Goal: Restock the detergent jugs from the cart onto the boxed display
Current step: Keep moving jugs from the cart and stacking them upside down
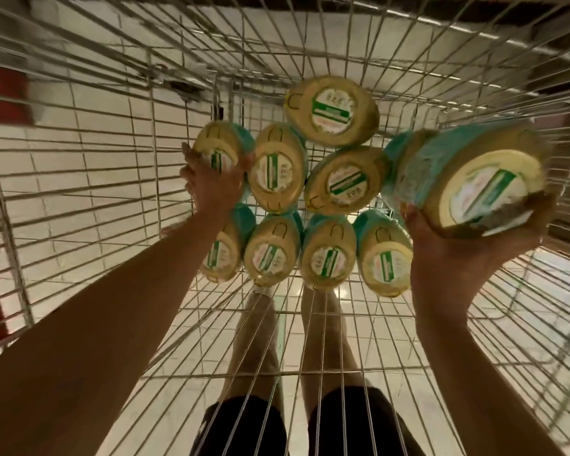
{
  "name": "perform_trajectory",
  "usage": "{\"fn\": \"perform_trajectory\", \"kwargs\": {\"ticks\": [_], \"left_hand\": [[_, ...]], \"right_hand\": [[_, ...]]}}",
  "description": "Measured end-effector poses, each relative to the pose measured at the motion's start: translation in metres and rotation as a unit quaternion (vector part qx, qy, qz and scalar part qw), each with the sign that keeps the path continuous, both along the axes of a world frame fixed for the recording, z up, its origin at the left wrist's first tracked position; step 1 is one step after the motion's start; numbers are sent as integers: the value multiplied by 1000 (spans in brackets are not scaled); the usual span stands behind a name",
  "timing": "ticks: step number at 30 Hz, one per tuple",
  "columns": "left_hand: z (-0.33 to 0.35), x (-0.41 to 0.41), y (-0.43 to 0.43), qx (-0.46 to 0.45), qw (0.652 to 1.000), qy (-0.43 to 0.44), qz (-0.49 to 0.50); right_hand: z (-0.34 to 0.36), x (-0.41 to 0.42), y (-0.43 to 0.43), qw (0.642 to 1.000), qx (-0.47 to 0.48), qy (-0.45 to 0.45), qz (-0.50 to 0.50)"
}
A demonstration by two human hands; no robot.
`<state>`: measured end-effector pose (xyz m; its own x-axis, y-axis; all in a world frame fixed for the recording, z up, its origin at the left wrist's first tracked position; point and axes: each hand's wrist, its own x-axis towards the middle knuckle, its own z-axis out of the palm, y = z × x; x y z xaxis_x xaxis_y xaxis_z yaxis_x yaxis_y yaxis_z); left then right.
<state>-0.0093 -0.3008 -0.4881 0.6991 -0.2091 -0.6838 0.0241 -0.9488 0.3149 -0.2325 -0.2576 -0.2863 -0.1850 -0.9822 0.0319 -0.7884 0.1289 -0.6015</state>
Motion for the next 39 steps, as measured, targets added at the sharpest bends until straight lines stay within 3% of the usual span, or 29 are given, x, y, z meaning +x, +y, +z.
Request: {"fn": "perform_trajectory", "kwargs": {"ticks": [1,2,3,4,7,12,22,29,39], "left_hand": [[-1,1,-1,2,1000,5,-1],[-3,3,0,0,1000,9,-1],[-4,6,-1,-3,1000,12,0],[-4,9,-1,-7,1000,15,8],[-7,18,-11,17,998,23,59],[-11,18,-27,85,994,27,61],[11,10,-28,76,995,-13,63],[111,-1,-22,61,996,-69,17],[288,-8,3,9,997,-57,-45]], "right_hand": [[-3,-20,-54,992,84,-79,42],[-28,-40,-85,992,57,-109,-38],[-31,-52,-101,986,90,-114,-85],[-45,-67,-123,987,96,-121,-52],[-48,-76,-111,988,89,-113,-54],[-56,-80,-118,989,104,-89,-52],[-54,-84,-122,977,115,-156,-85],[-11,-71,-129,978,140,-152,-39],[125,-35,-103,956,183,-217,67]]}}
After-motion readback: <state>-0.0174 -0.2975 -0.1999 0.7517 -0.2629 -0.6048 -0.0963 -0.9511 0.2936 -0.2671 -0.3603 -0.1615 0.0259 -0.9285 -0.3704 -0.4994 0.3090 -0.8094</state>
